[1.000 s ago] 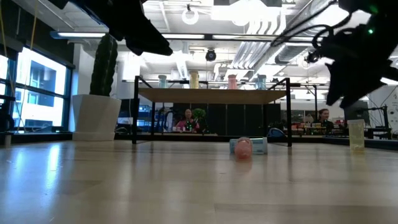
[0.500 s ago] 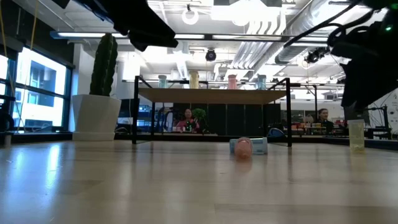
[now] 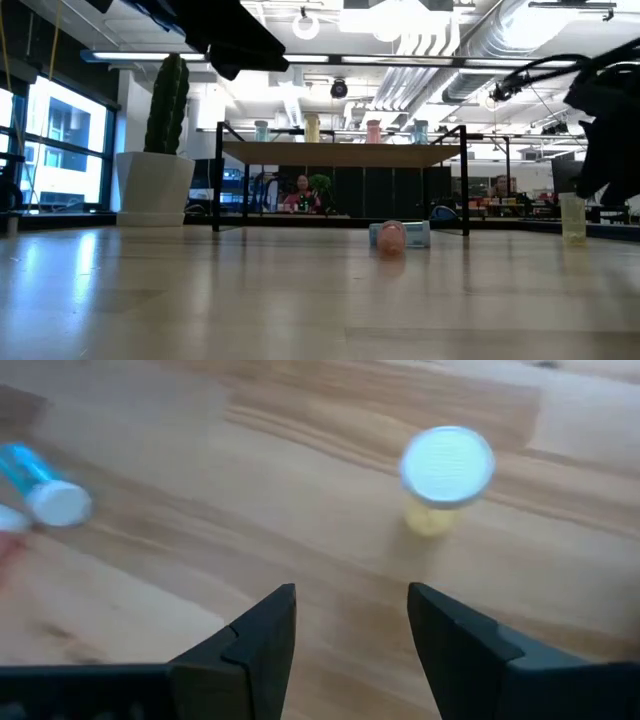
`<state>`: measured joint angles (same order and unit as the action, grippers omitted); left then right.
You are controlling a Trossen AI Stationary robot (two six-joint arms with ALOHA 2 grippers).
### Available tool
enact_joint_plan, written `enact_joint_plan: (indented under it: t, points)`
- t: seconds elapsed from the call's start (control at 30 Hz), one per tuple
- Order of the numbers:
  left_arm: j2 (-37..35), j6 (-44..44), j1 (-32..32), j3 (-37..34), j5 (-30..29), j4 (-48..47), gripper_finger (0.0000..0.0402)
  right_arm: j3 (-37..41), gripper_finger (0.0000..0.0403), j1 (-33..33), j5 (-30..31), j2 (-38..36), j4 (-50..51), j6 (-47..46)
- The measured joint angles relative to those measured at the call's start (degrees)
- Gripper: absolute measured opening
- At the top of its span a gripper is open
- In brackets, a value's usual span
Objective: Pick and place medicine bottles onto shelf by color
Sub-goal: Put the yellow pill bottle on the shelf aligned with the other yellow pill bottle
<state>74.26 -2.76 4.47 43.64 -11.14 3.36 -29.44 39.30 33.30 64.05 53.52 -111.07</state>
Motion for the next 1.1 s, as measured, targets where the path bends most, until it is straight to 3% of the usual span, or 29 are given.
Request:
enact_joint_plan:
  t: [0.4, 0.53, 1.1]
  points:
    - [0.0, 0.02, 0.02, 0.0, 0.01, -0.04, 0.0149, 6.36, 0.0185, -0.03, 0.83, 0.02, -3.21, -4.42]
    - [0.0, 0.02, 0.02, 0.0, 0.01, -0.06, 0.0149, 7.42, 0.0185, -0.53, 3.65, 0.02, -4.65, -4.27]
    - [0.0, 0.05, 0.02, 0.02, 0.05, -0.15, 0.0149, 7.87, 0.0185, -10.5, 5.82, 1.09, -8.05, 6.58]
